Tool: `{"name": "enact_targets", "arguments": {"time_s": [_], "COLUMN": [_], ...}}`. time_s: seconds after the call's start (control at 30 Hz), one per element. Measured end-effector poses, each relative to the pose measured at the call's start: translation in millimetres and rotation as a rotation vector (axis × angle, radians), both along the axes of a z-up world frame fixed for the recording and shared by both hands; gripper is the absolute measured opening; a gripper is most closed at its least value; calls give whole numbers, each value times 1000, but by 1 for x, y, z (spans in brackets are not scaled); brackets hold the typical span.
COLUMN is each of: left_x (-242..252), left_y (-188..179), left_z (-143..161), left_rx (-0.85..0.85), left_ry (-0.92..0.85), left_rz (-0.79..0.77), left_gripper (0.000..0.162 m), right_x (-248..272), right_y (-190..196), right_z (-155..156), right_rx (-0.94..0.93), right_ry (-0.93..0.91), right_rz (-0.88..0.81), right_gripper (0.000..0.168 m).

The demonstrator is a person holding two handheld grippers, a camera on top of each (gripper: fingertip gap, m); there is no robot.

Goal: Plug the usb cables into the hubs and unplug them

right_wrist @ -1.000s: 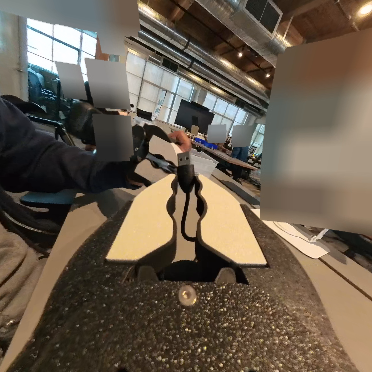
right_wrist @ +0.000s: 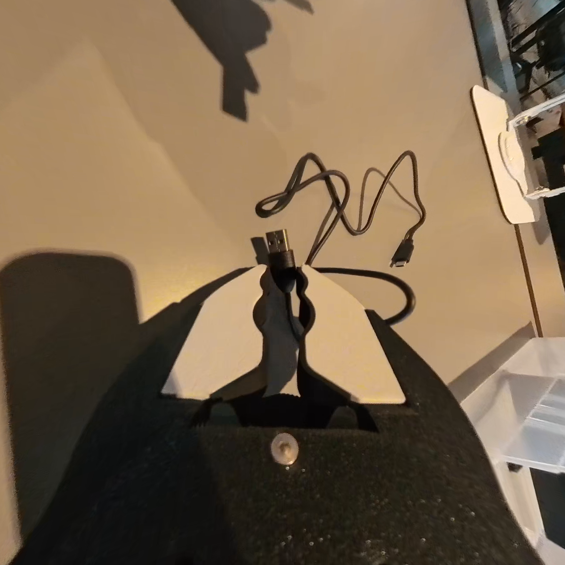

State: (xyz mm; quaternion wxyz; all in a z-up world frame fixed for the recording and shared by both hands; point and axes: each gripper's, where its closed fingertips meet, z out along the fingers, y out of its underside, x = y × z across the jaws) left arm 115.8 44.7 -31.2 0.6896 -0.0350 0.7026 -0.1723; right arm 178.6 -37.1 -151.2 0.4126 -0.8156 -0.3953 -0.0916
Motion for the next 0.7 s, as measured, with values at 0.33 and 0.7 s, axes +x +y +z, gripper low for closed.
{"name": "enact_targets", "arguments": {"time_s": [0.33,0.7], "left_x": [1,2], "left_y": [-1,-1], "left_z": [-2,-4], "left_rx": [4,5], "left_ry": [8,6], "left_rz": [0,6], "left_gripper": [7,7], "right_x": [-4,15], "right_y": [-15,-33], "right_z": [14,9], "right_rx": [24,-64], "right_ry": [41,-1], "right_rz": [14,14], "right_gripper": [25,19]}}
